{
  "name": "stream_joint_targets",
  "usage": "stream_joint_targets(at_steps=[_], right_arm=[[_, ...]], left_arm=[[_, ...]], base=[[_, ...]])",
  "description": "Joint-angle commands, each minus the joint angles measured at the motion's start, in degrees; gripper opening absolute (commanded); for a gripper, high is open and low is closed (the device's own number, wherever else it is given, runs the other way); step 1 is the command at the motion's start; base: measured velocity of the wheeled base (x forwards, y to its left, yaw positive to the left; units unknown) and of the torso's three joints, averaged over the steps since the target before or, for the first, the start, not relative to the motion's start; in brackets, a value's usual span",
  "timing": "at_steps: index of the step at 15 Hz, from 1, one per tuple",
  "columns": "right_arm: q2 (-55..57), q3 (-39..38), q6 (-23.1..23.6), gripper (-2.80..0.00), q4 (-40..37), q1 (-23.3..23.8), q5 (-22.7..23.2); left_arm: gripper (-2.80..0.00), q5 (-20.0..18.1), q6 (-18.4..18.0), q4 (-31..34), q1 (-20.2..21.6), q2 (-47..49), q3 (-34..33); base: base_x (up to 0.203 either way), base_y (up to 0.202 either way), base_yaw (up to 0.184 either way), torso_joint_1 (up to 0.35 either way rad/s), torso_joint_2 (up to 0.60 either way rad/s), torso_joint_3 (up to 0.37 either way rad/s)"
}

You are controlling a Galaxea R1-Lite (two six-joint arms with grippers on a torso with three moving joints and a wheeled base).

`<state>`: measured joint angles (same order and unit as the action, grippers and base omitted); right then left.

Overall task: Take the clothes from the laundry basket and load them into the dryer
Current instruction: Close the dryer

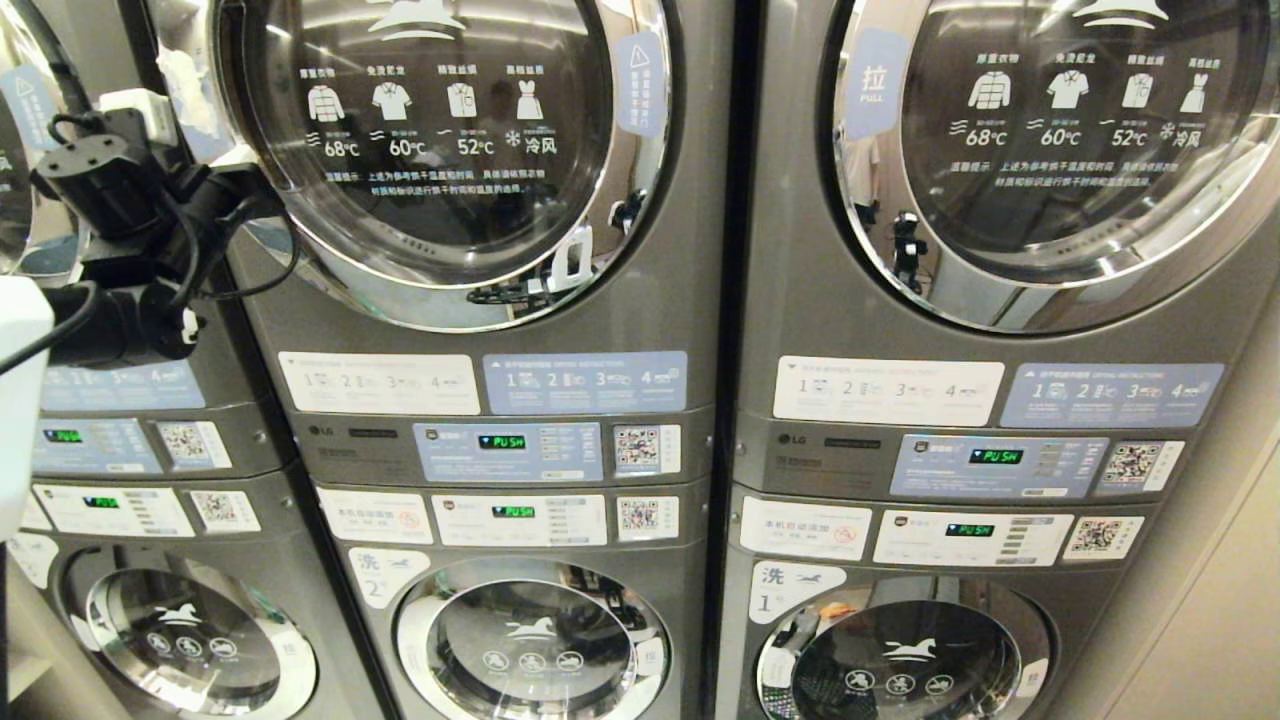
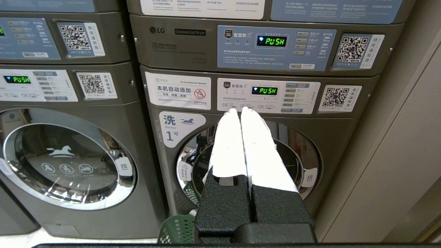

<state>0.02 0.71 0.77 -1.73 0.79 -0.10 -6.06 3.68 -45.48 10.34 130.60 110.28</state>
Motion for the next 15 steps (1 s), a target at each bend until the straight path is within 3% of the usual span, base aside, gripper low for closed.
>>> stream_joint_targets(at_steps=[1, 5, 8, 11, 15], right_arm=[[0.0, 0.0, 0.0, -2.80, 0.0, 0.0, 0.0], [0.0, 0.0, 0.0, -2.80, 0.0, 0.0, 0.0], [0.0, -0.2, -0.5, -2.80, 0.2, 0.0, 0.1], [0.0, -0.2, -0.5, -2.80, 0.2, 0.0, 0.1], [0.0, -0.2, -0.5, -2.80, 0.2, 0.0, 0.1]], left_arm=[[-2.80, 0.1, 0.0, -0.2, -0.2, -1.5, 0.0], [-2.80, 0.2, -0.1, 1.3, -2.6, -11.1, -2.8], [-2.80, 0.3, -0.2, 3.8, -6.0, -22.5, -9.8], [-2.80, 0.8, -0.6, 5.7, -8.3, -35.4, -23.2], [-2.80, 0.7, -2.4, 6.6, -9.2, -50.7, -48.4]], base=[[0.000, 0.000, 0.000, 0.000, 0.00, 0.000], [0.000, 0.000, 0.000, 0.000, 0.00, 0.000], [0.000, 0.000, 0.000, 0.000, 0.00, 0.000], [0.000, 0.000, 0.000, 0.000, 0.00, 0.000], [0.000, 0.000, 0.000, 0.000, 0.00, 0.000]])
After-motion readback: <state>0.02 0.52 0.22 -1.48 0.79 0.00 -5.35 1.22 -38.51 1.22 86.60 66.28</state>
